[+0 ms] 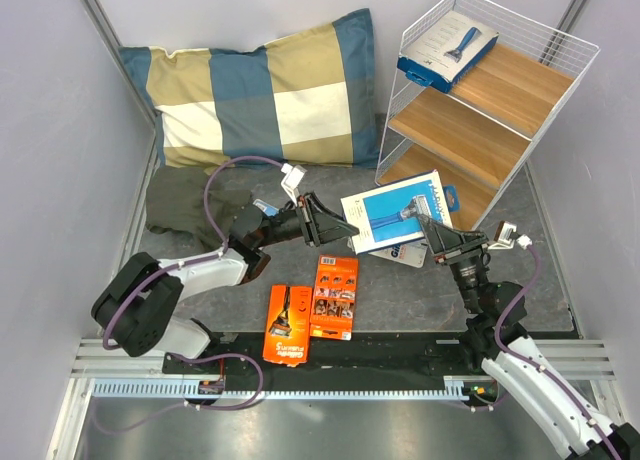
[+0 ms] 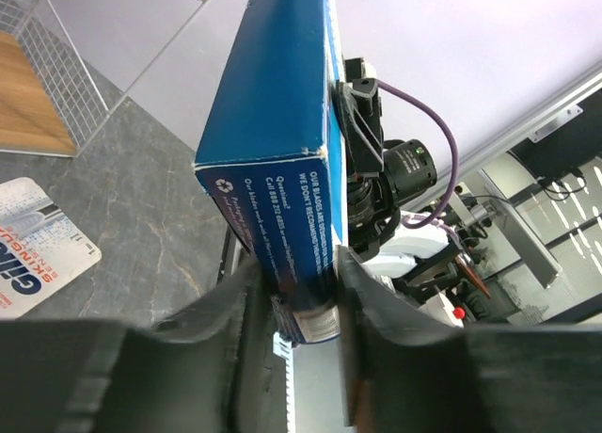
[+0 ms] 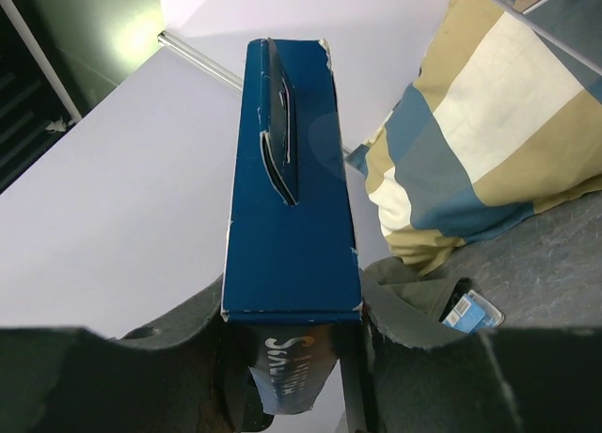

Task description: Place and organize the shaving razors onto the shelf

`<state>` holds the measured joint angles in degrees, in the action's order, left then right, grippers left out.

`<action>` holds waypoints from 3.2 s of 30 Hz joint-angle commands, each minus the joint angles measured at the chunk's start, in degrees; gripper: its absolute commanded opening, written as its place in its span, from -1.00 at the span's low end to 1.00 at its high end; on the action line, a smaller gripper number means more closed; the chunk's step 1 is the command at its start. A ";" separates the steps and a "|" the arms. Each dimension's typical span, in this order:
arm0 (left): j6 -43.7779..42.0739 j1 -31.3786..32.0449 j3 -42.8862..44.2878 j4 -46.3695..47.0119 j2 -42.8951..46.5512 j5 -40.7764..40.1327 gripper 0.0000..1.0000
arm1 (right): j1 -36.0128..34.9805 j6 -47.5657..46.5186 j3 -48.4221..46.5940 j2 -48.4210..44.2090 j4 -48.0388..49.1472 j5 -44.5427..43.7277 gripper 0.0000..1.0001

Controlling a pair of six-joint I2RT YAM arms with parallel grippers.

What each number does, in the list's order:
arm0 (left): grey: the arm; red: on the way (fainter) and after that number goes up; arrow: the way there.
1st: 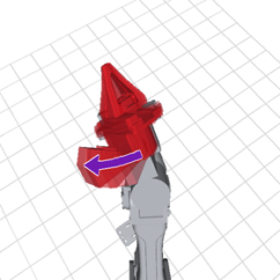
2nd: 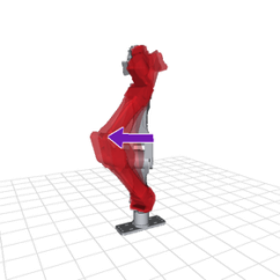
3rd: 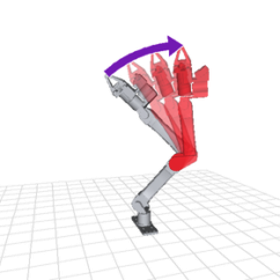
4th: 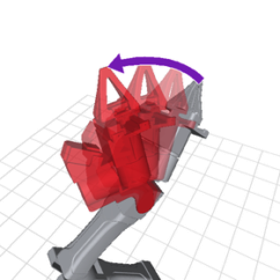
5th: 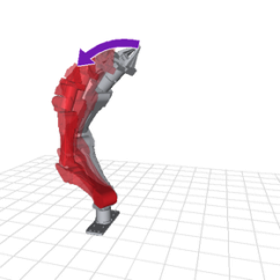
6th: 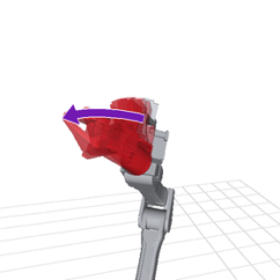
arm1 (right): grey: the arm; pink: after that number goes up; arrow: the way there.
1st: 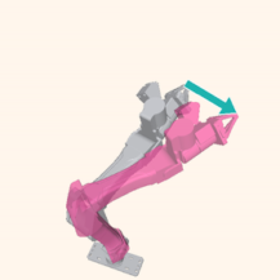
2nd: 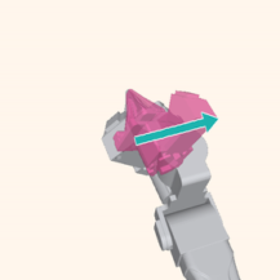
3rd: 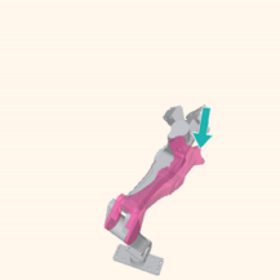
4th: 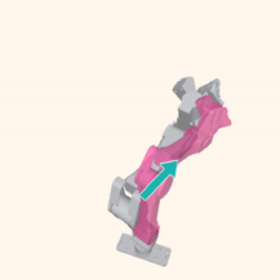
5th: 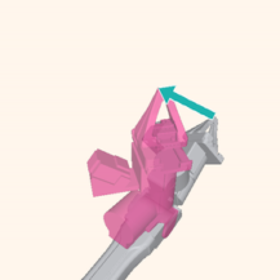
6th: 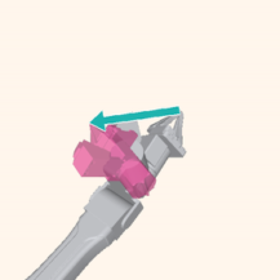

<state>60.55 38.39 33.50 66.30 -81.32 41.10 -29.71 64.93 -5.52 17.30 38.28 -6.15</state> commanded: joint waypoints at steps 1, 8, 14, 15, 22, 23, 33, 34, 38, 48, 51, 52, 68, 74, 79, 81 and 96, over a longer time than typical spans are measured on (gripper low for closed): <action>2.64 1.07 2.45 6.73 -1.03 2.66 -0.47 | -0.26 1.61 0.16 0.54 4.78 1.93 -0.48; 1.67 1.07 2.72 4.28 0.28 2.67 -0.93 | -0.17 1.61 -0.54 0.72 2.68 2.02 0.08; -0.61 1.07 2.98 -0.12 2.48 0.91 -0.96 | -0.26 0.20 -1.60 -0.86 -1.00 2.02 0.96; -0.79 1.07 2.98 -0.56 2.74 0.65 -0.96 | -0.17 -0.50 -1.95 -1.21 -1.54 2.02 0.96; -2.63 0.98 3.42 -5.39 5.11 -2.87 -0.96 | -0.26 -1.38 -2.39 -3.41 -4.70 2.81 0.96; -3.33 0.90 3.85 -7.74 6.16 -3.57 -0.96 | -0.26 -1.29 -2.39 -3.94 -4.88 2.99 0.96; -12.30 0.90 10.62 -31.82 15.65 -15.95 -0.96 | -0.17 -2.17 -3.00 -3.85 -5.67 5.71 0.96; -12.56 0.90 11.15 -32.98 16.36 -18.14 -0.96 | -0.26 -2.17 -3.01 -3.68 -5.94 5.89 0.96; -13.36 0.89 13.43 -37.82 19.61 -22.72 -0.96 | -0.26 -2.52 -2.83 -3.41 -6.38 6.06 0.96; -11.51 0.90 18.62 -44.94 24.54 -29.15 -0.96 | -0.17 -2.43 -3.80 -1.48 -9.89 9.23 0.96; -11.51 0.90 21.07 -45.82 24.19 -28.71 -0.96 | -0.26 -2.61 -3.88 -0.69 -9.98 9.40 0.96; -11.51 0.90 21.78 -46.09 23.84 -28.45 -0.96 | -0.26 -2.70 -3.80 -0.51 -9.98 9.49 0.96; -6.68 2.56 40.32 -42.23 8.99 -22.29 -0.96 | -0.26 -3.93 -2.66 1.07 -11.65 9.76 0.96; -5.10 6.60 48.84 -40.03 1.88 -23.78 -0.96 | -0.17 -4.02 -0.81 1.68 -11.39 9.67 0.96; -3.87 9.77 55.88 -38.62 -4.89 -25.89 -0.96 | -0.26 -4.37 -0.02 2.21 -11.83 10.37 0.96; -2.99 11.17 60.09 -38.35 -8.76 -26.60 -0.96 | -0.26 -4.72 0.33 2.47 -12.00 10.46 0.96; 6.50 14.60 84.53 -38.70 -32.83 -32.05 -0.96 | -0.26 -5.51 2.88 -2.00 -18.24 11.51 0.96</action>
<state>62.15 52.60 111.18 23.70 -109.91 11.79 -29.85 60.42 -3.03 16.95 21.52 4.32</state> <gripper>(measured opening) 0.147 0.982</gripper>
